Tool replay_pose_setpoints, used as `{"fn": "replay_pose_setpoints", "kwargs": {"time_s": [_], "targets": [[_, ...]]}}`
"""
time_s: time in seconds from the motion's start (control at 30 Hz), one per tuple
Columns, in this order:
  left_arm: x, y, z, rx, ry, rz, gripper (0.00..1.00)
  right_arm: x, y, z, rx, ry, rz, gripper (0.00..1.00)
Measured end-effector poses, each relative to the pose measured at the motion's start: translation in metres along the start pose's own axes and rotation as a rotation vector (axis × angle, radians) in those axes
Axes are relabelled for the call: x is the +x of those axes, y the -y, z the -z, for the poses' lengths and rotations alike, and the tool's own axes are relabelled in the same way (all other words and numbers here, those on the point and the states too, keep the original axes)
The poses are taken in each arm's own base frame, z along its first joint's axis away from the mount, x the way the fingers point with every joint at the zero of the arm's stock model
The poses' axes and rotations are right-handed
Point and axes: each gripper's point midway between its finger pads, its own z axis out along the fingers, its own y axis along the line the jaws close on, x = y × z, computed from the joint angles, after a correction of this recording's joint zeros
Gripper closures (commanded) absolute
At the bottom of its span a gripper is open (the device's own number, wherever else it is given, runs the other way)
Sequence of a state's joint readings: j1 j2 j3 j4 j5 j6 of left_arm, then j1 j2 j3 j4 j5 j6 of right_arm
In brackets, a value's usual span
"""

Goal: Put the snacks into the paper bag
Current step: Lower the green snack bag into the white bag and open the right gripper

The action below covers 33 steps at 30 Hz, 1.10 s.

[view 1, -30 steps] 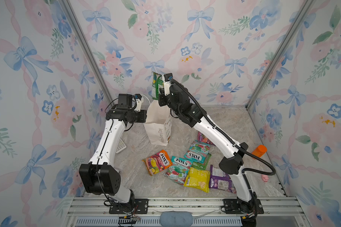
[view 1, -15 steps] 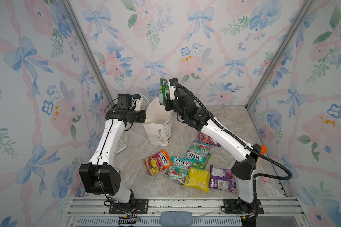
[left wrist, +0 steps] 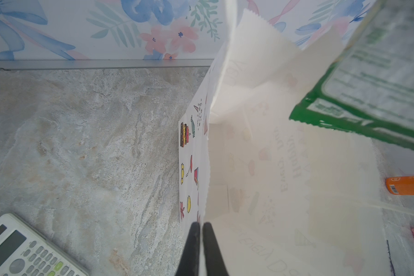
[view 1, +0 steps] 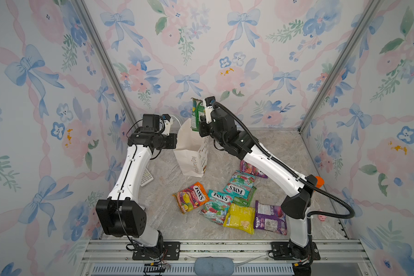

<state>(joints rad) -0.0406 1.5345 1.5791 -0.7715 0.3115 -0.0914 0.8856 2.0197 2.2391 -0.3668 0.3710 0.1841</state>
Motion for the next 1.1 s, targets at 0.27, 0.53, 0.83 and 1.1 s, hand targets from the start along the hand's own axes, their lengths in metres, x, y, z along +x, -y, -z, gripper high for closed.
{"fn": "replay_pose_setpoints", "kwargs": {"time_s": [0.27, 0.53, 0.83, 1.1], "targets": [[0.0, 0.0, 0.0, 0.001, 0.0, 0.0, 1.0, 0.027, -0.013, -0.022, -0.04, -0.064, -0.014, 1.0], [0.0, 0.0, 0.0, 0.002, 0.0, 0.0, 1.0, 0.028, -0.025, -0.032, -0.088, -0.068, -0.059, 1.0], [0.0, 0.001, 0.0, 0.003, 0.0, 0.0, 1.0, 0.027, -0.033, -0.034, -0.123, -0.07, -0.105, 1.0], [0.0, 0.0, 0.0, 0.003, 0.0, 0.001, 1.0, 0.038, -0.036, -0.036, -0.139, -0.096, -0.134, 1.0]]}}
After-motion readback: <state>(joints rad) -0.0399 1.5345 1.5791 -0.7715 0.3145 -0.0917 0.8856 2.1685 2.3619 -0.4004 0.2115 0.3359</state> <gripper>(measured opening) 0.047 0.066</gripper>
